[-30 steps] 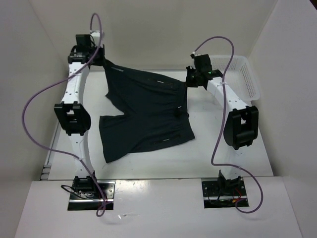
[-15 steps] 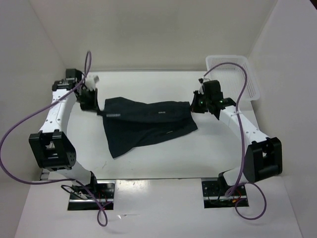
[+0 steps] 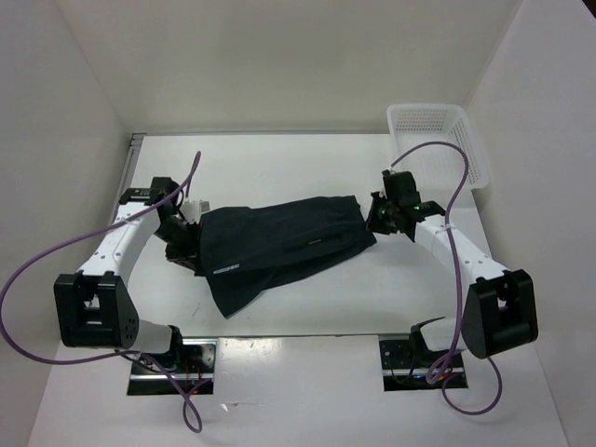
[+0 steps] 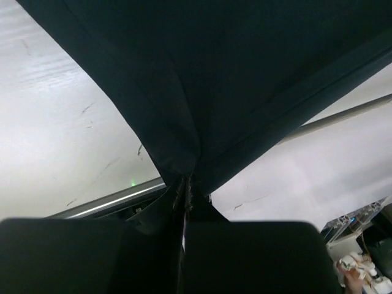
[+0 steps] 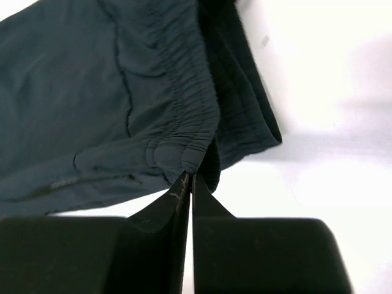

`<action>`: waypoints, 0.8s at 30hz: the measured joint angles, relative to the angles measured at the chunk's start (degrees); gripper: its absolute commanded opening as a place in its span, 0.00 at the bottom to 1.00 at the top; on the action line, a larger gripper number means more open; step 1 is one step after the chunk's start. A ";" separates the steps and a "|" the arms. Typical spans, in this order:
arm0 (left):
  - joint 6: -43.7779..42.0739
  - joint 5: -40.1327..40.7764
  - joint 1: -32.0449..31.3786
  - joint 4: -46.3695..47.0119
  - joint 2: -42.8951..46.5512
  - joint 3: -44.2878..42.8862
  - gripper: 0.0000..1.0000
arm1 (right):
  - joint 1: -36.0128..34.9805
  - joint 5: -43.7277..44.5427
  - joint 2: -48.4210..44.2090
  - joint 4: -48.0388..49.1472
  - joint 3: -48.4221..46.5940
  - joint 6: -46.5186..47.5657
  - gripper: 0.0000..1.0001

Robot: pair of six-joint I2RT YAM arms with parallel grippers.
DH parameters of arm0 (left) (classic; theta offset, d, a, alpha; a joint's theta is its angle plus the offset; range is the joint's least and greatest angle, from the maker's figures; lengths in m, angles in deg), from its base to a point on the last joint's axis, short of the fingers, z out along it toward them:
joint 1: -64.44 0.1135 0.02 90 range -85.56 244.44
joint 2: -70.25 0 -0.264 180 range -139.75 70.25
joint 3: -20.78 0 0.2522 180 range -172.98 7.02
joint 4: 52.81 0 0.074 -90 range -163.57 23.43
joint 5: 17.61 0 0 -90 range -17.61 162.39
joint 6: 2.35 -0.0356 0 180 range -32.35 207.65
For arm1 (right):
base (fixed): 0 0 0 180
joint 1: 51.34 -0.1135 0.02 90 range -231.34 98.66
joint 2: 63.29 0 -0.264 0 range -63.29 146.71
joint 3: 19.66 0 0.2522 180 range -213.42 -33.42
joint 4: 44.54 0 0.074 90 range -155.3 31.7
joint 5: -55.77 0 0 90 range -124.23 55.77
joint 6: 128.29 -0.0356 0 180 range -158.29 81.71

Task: Fold and stack the shorts
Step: Fold the shorts

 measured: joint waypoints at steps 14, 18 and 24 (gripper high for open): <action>-0.02 0.68 -12.90 -5.70 0.55 2.05 0.38 | 0.28 11.96 -4.61 -5.68 1.29 -5.14 0.68; -0.04 4.15 -13.35 -3.54 0.11 2.01 0.38 | 0.28 10.97 -8.79 -4.37 -0.33 -6.10 0.46; -0.02 11.19 -13.33 9.73 -8.74 2.01 0.38 | -4.20 8.37 3.10 0.70 -7.45 -7.13 0.18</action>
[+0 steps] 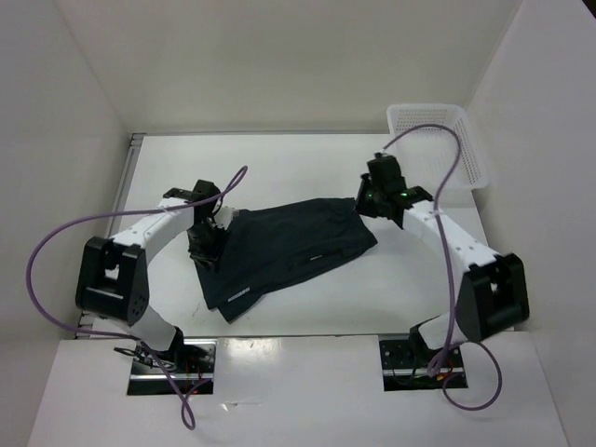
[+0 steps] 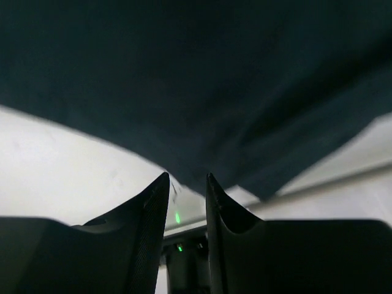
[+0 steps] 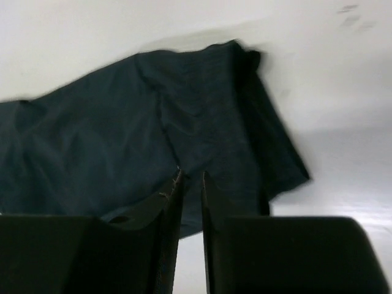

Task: Fold and stack the shorts
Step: Fold the shorts

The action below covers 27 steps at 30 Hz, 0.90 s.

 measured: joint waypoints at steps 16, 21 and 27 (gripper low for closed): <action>0.22 8.98 1.42 3.23 -24.37 -13.57 0.38 | -7.39 0.37 29.90 0.31 -10.14 -2.14 0.03; 0.00 12.63 4.66 3.48 -33.88 -30.95 0.38 | -7.41 2.12 36.26 0.09 -19.39 -3.02 0.03; 0.04 14.29 7.82 17.35 -38.47 -42.29 0.61 | -7.41 0.59 38.88 0.59 -25.88 -3.52 0.23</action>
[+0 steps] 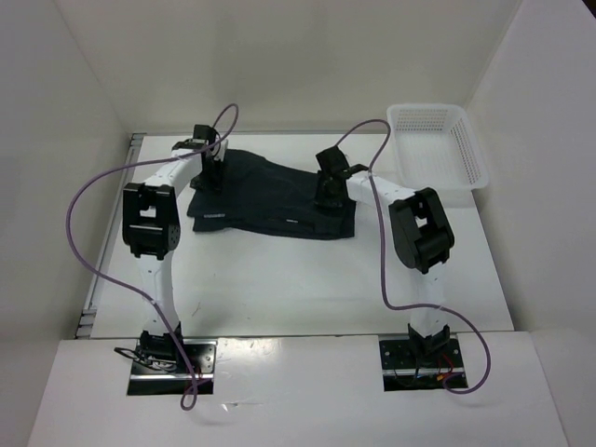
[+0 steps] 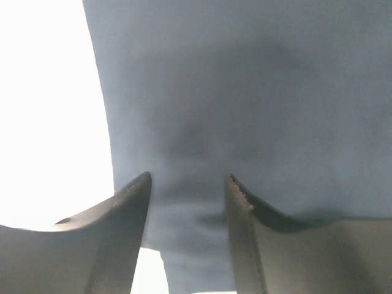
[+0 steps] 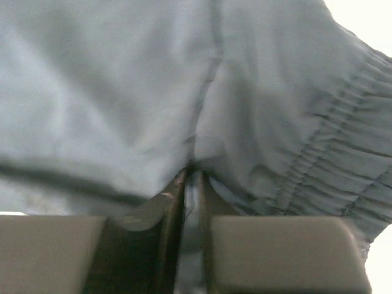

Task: Fold and stack the shorts
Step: Fold the shorts

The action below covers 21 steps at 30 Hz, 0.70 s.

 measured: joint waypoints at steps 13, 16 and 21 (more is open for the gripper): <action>-0.07 -6.88 5.07 6.01 34.56 27.56 0.55 | 0.48 -0.92 -23.15 4.07 10.67 -0.48 0.41; -0.04 -8.85 8.11 6.21 29.51 30.32 0.56 | 0.96 -0.68 -23.19 4.07 14.86 -0.90 0.41; 0.00 -12.50 10.56 6.71 21.86 30.97 0.59 | 2.19 0.02 -23.10 2.29 21.49 -1.55 0.41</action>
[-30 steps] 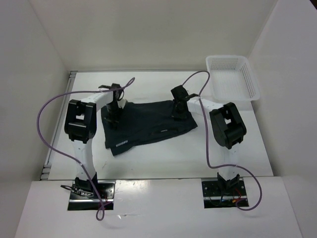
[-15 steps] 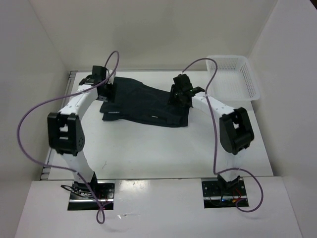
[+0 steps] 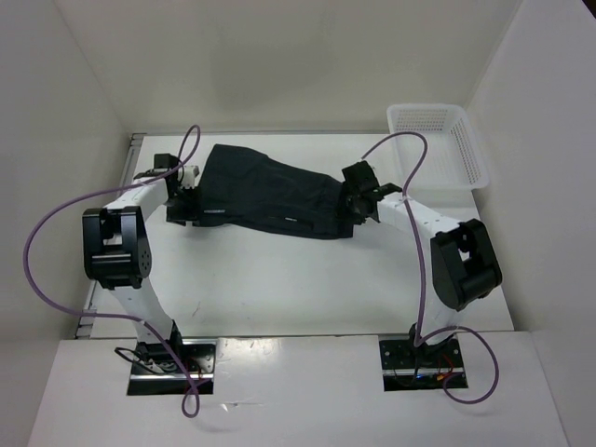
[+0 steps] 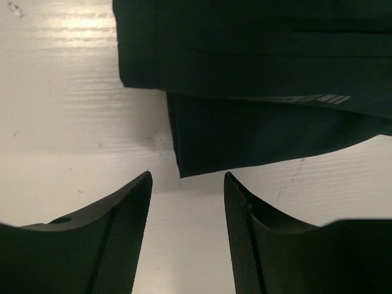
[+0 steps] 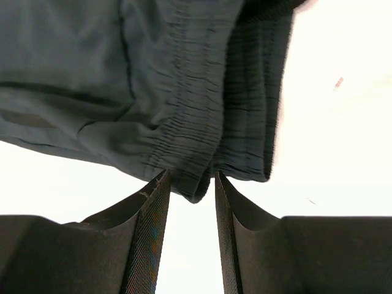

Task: Fold and stack the shorts
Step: Fold the shorts

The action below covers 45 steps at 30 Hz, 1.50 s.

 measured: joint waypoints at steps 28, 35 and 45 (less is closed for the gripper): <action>0.07 -13.44 2.36 3.08 -8.04 -3.65 0.07 | 5.16 -2.69 1.99 4.11 8.39 -2.29 0.49; 0.11 -13.05 2.38 2.80 -8.02 -3.65 0.02 | 5.64 -6.64 5.73 5.99 7.37 -2.29 0.04; 0.22 -5.44 5.75 2.21 -6.43 -3.23 0.00 | 14.10 -9.49 3.06 4.72 8.90 -2.34 0.00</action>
